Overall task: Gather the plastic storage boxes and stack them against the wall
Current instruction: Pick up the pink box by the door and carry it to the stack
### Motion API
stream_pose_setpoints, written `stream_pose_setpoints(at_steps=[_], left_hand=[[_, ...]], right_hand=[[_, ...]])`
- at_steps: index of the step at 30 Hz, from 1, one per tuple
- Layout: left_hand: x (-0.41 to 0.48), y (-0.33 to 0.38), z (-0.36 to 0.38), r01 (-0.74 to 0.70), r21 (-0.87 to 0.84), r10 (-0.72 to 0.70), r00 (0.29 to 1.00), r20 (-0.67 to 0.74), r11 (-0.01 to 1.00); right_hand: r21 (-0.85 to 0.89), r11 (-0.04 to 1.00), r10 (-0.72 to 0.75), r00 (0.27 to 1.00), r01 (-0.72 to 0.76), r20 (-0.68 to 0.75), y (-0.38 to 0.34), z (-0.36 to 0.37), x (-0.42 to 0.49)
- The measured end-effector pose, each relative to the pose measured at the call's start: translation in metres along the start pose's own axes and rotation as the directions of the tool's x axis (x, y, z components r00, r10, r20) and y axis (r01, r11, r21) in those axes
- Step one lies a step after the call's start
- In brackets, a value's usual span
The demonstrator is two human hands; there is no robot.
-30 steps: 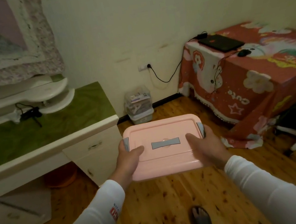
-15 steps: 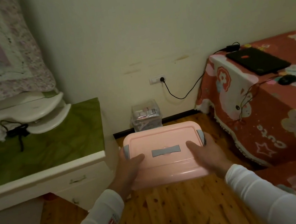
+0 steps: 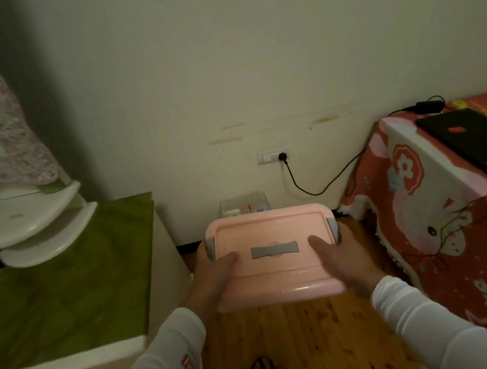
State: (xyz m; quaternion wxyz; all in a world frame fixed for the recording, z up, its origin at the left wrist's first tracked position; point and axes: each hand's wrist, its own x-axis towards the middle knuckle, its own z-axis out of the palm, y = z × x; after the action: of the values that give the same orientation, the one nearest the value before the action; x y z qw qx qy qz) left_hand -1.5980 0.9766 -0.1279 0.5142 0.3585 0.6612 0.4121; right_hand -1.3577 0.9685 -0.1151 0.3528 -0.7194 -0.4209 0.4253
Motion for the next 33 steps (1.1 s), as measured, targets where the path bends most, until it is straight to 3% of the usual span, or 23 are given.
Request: stream_pose_setpoints(at_steps=[15, 22, 33], left_hand=[[0.223, 0.083, 0.049, 0.168, 0.042, -0.165, 0.984, -0.062, 0.985], [0.311, 0.099, 0.078, 0.236, 0.028, -0.228, 0.959, -0.167, 0.971], [0.398, 0.089, 0.097, 0.327, 0.035, -0.310, 0.921, -0.236, 0.945]], right_hand=[[-0.031, 0.999, 0.045, 0.998, -0.044, 0.034, -0.076, 0.045, 0.240], [-0.096, 0.995, 0.012, 0.991, 0.001, 0.136, -0.088, 0.069, 0.364], [-0.144, 0.984, 0.132, 0.965, -0.100, 0.228, -0.076, 0.107, 0.464]])
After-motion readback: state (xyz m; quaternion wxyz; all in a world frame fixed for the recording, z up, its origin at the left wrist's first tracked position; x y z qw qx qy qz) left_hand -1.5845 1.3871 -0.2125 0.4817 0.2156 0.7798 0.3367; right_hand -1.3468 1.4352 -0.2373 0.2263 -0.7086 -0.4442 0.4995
